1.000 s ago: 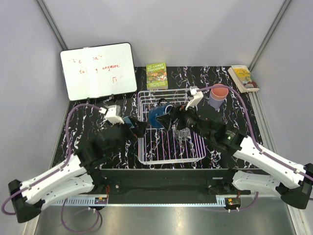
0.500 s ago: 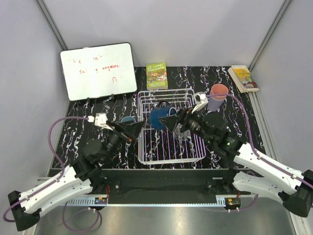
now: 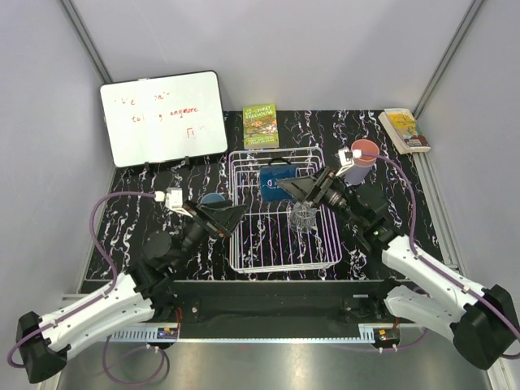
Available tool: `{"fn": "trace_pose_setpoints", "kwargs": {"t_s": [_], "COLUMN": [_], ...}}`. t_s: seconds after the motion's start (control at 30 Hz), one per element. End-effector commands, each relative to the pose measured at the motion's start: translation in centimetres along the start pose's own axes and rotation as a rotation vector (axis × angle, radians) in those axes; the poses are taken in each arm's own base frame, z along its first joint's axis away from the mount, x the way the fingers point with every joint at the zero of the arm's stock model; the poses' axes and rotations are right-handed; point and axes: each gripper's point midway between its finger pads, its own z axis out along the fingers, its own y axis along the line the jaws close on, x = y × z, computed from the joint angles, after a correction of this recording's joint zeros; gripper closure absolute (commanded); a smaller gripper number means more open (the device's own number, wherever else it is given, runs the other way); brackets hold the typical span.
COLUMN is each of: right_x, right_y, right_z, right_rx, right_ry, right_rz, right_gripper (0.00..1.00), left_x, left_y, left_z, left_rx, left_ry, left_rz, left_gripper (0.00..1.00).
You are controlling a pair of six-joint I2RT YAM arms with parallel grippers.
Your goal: Unload the cups from the dish rack
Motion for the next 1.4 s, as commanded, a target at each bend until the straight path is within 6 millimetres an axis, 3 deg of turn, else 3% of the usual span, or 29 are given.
{"fn": "trace_pose_setpoints", "kwargs": {"t_s": [0.0, 0.07, 0.1, 0.13, 0.2, 0.37, 0.43, 0.63, 1.07, 1.37], "right_x": [-1.4, -2.0, -2.2, -2.8, -3.2, -2.3, -2.2, -1.7, -0.9, -0.1], "right_y": [6.3, 6.0, 4.5, 4.7, 3.2, 2.0, 1.4, 0.9, 0.2, 0.6], "right_z": [-0.5, -0.6, -0.6, -0.8, -0.9, -0.3, 0.1, 0.8, 0.9, 1.1], "right_rx": [-0.288, -0.306, -0.279, -0.311, -0.320, -0.354, -0.352, -0.312, -0.284, -0.284], "right_ry": [0.006, -0.020, -0.022, -0.043, -0.044, 0.001, 0.009, 0.044, 0.079, 0.115], "right_rz": [0.048, 0.067, 0.109, 0.116, 0.172, 0.225, 0.238, 0.211, 0.198, 0.182], "right_gripper": [1.00, 1.00, 1.00, 1.00, 1.00, 1.00, 1.00, 1.00, 1.00, 1.00], "left_x": [-1.6, -1.5, -2.1, -2.1, -2.8, -2.0, -1.8, -0.6, 0.6, 2.8], "left_y": [-2.4, -2.2, -2.2, -2.0, -2.0, -2.7, -4.0, -5.6, -5.7, -6.2], "left_z": [0.3, 0.4, 0.5, 0.5, 0.7, 1.7, 1.9, 3.2, 5.0, 6.2], "left_rx": [0.116, 0.123, 0.128, 0.130, 0.138, 0.198, 0.258, 0.320, 0.330, 0.341], "left_ry": [-0.045, -0.047, -0.071, -0.076, -0.100, -0.045, -0.020, 0.071, 0.117, 0.187], "left_rz": [-0.035, -0.048, -0.055, -0.065, -0.072, -0.072, -0.067, -0.022, -0.015, -0.008], "left_gripper": [0.01, 0.01, 0.01, 0.01, 0.01, 0.01, 0.01, 0.02, 0.05, 0.17]}}
